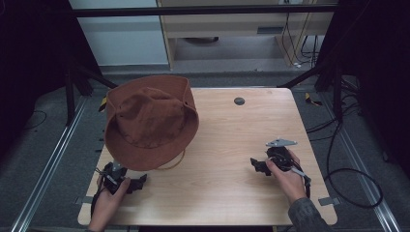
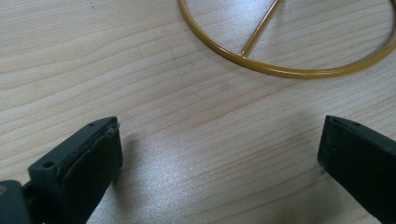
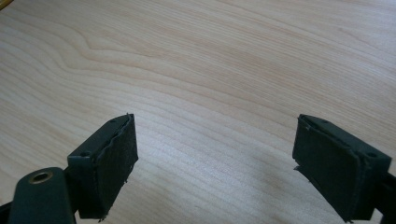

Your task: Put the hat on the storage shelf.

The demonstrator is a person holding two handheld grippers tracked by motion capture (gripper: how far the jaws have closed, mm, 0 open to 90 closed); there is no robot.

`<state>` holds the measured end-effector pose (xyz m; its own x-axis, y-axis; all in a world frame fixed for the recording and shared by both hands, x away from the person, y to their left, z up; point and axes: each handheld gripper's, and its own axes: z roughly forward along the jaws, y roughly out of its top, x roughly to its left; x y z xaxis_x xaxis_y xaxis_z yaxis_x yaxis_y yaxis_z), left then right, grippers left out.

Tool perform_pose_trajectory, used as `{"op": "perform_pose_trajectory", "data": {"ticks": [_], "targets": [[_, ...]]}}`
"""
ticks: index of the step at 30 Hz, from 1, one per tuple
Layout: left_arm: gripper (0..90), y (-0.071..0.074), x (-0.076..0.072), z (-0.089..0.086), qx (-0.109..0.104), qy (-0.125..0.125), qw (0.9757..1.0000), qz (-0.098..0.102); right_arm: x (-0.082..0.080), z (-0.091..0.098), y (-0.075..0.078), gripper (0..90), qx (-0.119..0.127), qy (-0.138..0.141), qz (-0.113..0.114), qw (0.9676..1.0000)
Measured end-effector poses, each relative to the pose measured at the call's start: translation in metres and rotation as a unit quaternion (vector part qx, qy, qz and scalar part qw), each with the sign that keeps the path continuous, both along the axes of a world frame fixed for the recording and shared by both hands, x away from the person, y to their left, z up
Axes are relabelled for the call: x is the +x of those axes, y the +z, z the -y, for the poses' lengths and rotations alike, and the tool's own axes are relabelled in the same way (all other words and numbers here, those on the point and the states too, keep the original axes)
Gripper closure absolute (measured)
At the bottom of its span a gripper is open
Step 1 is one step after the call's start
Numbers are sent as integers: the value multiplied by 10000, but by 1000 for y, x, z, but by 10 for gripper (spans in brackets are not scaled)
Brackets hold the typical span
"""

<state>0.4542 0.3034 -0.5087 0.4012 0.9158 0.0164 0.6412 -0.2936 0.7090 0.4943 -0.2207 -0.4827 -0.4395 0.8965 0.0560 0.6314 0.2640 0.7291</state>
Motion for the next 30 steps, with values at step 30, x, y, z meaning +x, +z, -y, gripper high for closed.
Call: {"op": "perform_pose_trajectory", "data": {"ticks": [30], "targets": [[0,0,0,0,29,-27,10000,-20,1,-7,-28,104,-228,-312,187,9991]]}}
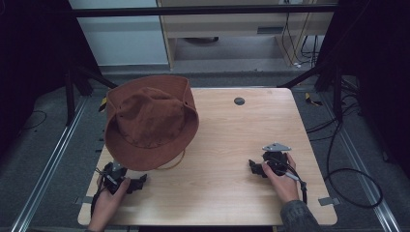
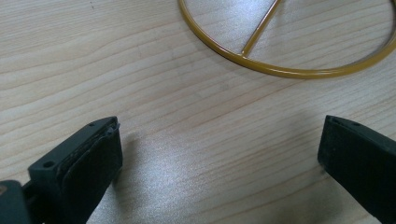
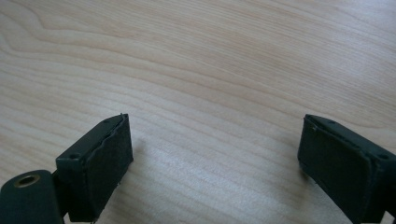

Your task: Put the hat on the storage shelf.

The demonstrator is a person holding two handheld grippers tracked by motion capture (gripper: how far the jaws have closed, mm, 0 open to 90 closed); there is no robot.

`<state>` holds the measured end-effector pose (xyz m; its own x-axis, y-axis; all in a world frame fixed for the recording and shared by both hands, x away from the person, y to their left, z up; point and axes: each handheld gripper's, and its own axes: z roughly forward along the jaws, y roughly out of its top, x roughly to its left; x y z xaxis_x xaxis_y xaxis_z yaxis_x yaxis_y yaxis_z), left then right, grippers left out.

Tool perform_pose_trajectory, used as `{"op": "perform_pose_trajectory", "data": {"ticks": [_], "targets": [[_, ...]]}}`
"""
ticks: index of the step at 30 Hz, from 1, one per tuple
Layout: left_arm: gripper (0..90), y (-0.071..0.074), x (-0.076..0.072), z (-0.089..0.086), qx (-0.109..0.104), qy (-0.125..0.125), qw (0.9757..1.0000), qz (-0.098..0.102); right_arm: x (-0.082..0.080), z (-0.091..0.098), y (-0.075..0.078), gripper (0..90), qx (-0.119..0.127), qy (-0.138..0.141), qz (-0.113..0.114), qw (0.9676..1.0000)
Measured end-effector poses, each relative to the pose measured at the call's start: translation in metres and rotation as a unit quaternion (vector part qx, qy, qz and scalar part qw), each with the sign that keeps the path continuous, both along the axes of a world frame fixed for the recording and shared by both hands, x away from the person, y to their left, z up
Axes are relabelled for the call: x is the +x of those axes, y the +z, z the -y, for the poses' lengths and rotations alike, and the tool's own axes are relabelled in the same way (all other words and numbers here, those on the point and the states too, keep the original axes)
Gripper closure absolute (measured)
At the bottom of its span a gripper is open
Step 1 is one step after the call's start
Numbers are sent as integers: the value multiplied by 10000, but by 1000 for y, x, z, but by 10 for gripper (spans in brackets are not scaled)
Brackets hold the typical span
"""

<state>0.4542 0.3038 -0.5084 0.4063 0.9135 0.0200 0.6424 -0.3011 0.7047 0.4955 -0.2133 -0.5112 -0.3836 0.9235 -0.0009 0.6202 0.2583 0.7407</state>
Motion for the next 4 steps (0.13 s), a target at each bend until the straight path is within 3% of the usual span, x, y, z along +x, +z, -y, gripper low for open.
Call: {"op": "perform_pose_trajectory", "data": {"ticks": [4], "targets": [[0,-1,2,1,-38,10,10000,31,-3,-1,0,103,0,88,-4,10000]]}}
